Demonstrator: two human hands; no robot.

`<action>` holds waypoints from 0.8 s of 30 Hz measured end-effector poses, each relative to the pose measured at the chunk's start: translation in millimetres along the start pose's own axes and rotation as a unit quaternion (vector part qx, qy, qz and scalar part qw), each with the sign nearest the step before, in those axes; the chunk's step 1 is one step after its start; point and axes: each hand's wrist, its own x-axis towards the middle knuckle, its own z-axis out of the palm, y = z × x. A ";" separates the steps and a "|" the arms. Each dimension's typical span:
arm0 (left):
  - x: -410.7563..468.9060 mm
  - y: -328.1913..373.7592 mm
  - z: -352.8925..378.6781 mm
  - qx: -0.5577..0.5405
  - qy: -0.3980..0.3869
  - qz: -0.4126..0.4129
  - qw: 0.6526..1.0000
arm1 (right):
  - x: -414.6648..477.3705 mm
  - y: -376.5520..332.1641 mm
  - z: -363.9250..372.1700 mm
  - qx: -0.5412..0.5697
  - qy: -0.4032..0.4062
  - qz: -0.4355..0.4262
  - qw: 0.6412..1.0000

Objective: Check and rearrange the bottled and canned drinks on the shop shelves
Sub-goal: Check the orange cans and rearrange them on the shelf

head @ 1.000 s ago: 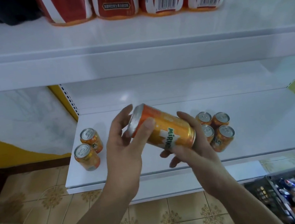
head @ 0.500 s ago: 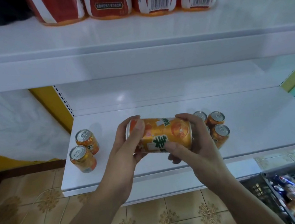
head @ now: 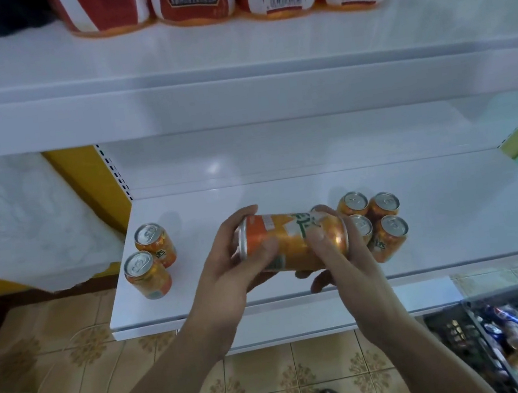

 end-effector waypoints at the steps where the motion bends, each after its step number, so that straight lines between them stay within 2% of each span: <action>1: 1.8 -0.2 0.6 -0.016 0.019 -0.014 1.000 | 0.4 1.3 -0.7 -0.014 -0.012 -0.008 1.000; 4: 5.6 -2.2 1.1 0.001 0.035 -0.055 0.998 | 2.5 0.8 -1.9 -0.014 0.002 -0.013 1.000; 7: 7.6 -8.7 -1.9 0.064 0.017 -0.031 0.997 | 5.2 -2.1 -1.3 0.090 0.032 0.097 0.991; 10: 10.4 -16.9 -10.2 0.141 -0.078 0.023 0.987 | 6.4 5.1 -2.0 0.133 0.023 0.206 0.969; 13: 12.0 -29.1 -16.3 0.240 -0.143 0.029 0.960 | 8.0 17.8 -8.2 0.136 0.035 0.254 0.957; 17: 13.8 -38.7 -8.8 0.283 -0.092 0.061 0.953 | 9.4 25.8 -17.8 0.159 0.040 0.280 0.946; 19: 18.3 -41.8 -7.0 0.290 -0.096 0.063 0.950 | 11.3 26.8 -21.7 0.161 0.042 0.278 0.946; 22: 30.8 -49.1 -7.9 0.359 -0.130 0.029 0.924 | 19.8 28.7 -32.3 0.087 0.060 0.245 0.964; 24: 39.5 -59.5 -6.4 0.434 -0.113 0.018 0.894 | 30.1 32.3 -38.6 -0.079 0.063 0.195 0.976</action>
